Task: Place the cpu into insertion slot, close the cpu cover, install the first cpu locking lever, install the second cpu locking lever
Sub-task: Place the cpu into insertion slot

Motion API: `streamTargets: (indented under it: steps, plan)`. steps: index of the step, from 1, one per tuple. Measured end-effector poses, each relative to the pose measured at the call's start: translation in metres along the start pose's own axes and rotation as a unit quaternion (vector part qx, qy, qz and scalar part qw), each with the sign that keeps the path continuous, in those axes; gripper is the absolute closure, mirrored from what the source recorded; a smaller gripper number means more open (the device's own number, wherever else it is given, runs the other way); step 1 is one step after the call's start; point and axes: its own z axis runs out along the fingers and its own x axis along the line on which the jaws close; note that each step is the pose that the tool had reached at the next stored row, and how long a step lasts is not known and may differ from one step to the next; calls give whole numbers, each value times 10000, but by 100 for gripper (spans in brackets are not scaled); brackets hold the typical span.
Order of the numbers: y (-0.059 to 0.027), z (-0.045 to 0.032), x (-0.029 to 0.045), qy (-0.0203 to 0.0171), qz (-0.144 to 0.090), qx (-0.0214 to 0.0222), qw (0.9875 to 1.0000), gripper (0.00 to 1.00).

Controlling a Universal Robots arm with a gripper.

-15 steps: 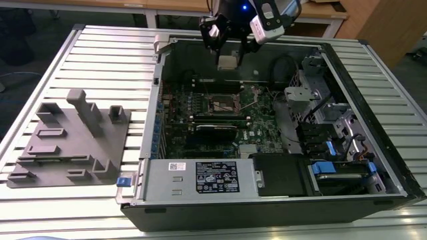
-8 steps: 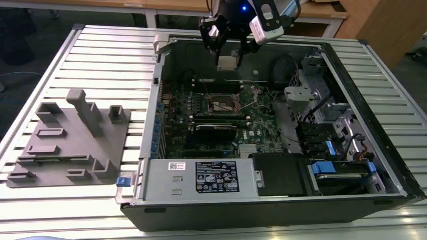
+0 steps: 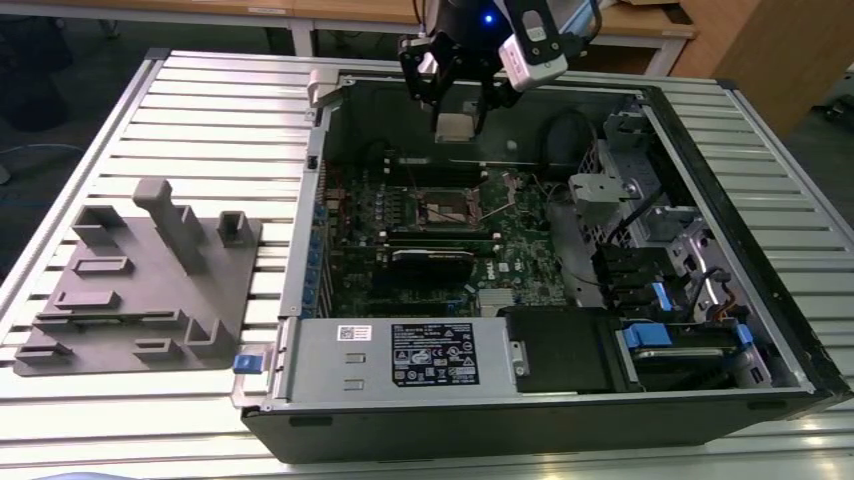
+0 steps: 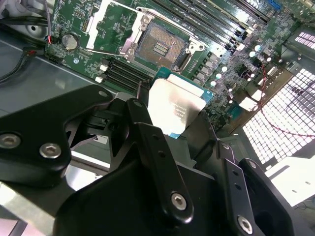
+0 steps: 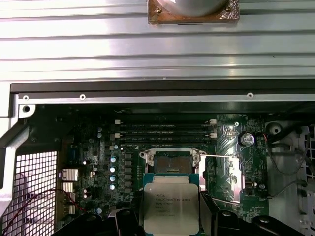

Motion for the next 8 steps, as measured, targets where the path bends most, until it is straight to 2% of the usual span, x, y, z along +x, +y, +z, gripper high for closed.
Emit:
streamTargets:
  steps: [8]
  plan:
    - [-2, 16, 0, 0, 0, 0, 10000, 46]
